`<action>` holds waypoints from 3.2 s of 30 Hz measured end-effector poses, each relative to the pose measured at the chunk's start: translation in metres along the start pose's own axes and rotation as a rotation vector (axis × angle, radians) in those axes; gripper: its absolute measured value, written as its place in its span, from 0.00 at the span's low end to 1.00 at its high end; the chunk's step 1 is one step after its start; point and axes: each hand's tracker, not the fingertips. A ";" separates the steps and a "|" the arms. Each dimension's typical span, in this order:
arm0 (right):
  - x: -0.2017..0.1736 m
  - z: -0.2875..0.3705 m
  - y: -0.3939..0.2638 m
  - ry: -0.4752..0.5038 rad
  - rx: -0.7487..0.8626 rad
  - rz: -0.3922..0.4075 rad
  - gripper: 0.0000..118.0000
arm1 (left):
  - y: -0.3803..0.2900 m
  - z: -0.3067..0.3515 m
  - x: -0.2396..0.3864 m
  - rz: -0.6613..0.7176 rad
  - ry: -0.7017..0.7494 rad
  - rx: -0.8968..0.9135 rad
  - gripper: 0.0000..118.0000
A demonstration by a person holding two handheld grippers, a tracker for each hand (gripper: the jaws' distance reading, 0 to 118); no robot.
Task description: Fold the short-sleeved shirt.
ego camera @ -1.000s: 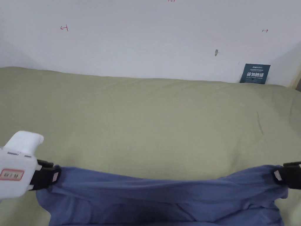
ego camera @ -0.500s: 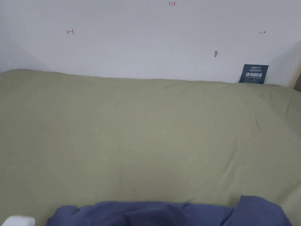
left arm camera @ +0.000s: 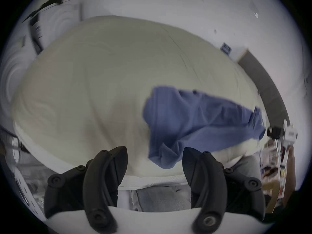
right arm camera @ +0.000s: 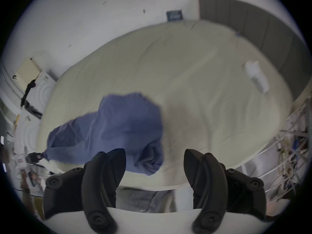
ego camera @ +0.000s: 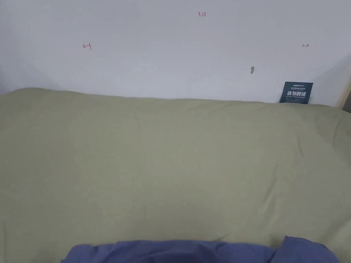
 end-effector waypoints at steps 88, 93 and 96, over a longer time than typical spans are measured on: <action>-0.139 0.094 -0.051 0.048 0.372 0.016 0.01 | -0.035 -0.070 0.300 -0.386 -0.321 0.209 0.30; -0.122 0.090 -0.055 0.032 0.354 -0.020 0.01 | -0.047 -0.113 0.328 -0.338 -0.295 0.117 0.78; -0.115 0.090 -0.057 0.043 0.351 -0.033 0.01 | -0.041 -0.112 0.315 -0.170 -0.342 0.063 0.51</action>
